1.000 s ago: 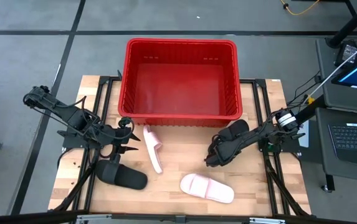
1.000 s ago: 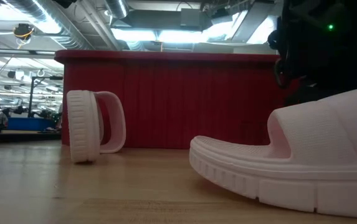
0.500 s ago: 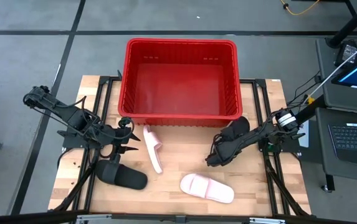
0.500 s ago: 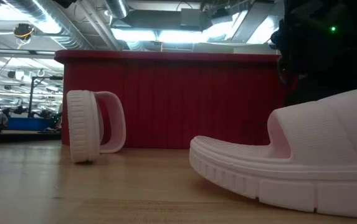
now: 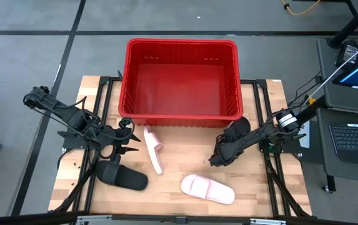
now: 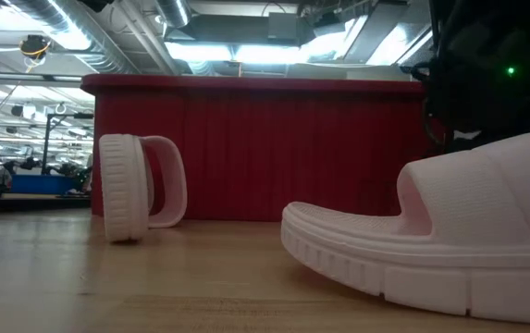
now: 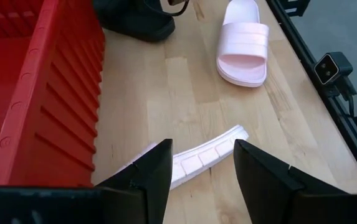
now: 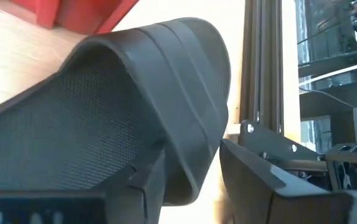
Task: Pick and place slides into bin
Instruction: Put the right black slide into the red bin
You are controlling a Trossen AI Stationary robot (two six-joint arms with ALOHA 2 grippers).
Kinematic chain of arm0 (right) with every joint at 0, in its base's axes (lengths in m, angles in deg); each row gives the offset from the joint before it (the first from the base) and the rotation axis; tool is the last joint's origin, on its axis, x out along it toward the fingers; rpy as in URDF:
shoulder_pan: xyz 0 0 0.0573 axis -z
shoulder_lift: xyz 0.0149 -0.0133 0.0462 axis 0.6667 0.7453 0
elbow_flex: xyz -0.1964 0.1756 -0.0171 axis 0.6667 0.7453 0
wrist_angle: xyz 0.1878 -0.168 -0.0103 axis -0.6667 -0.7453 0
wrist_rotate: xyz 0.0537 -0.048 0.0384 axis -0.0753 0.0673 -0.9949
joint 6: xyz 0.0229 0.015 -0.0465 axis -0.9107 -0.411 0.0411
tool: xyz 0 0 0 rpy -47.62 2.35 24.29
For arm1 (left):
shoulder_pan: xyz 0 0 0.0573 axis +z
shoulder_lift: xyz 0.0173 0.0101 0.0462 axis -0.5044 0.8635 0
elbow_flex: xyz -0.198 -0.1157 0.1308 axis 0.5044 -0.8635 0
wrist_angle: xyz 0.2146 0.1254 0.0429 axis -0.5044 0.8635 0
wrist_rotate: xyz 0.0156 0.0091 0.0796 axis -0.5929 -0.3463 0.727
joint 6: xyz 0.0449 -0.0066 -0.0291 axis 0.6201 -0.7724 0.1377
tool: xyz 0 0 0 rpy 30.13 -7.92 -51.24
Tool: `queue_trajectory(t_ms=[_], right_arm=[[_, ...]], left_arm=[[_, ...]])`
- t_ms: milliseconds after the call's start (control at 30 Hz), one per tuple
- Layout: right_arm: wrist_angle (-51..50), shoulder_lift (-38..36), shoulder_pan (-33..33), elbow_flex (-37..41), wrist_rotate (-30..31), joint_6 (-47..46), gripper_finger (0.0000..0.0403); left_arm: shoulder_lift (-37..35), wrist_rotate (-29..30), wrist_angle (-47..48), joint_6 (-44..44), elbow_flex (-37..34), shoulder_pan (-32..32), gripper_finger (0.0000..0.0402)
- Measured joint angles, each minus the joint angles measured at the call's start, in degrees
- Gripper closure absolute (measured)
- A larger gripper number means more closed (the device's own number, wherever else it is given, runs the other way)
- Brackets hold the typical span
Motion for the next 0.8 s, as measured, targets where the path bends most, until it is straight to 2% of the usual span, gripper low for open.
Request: queue_trajectory(t_ms=[100,200,467,633,800], right_arm=[[0.99,0.0,0.0,0.14,0.01,-0.03,0.0258],[1.54,0.0,0.0,0.14,0.02,-0.03,0.0279],[1.14,0.0,0.0,0.15,0.24,0.1,0.0386],[1.29,0.0,-0.04,-0.4,-0.03,0.42,0.0387],[0.5,0.0,-1.09,-4.11,-0.29,0.84,0.0387]], left_arm=[[0.0,0.0,0.0,-0.02,0.0,0.0,0.0238],[0.0,0.0,0.0,-0.02,0.0,0.01,0.0238],[0.0,0.0,-0.02,-0.38,0.02,0.01,0.0238],[0.0,0.0,-0.01,-1.51,0.02,0.0,0.0238],[0.0,0.0,-0.02,-1.49,0.02,0.0,0.0238]])
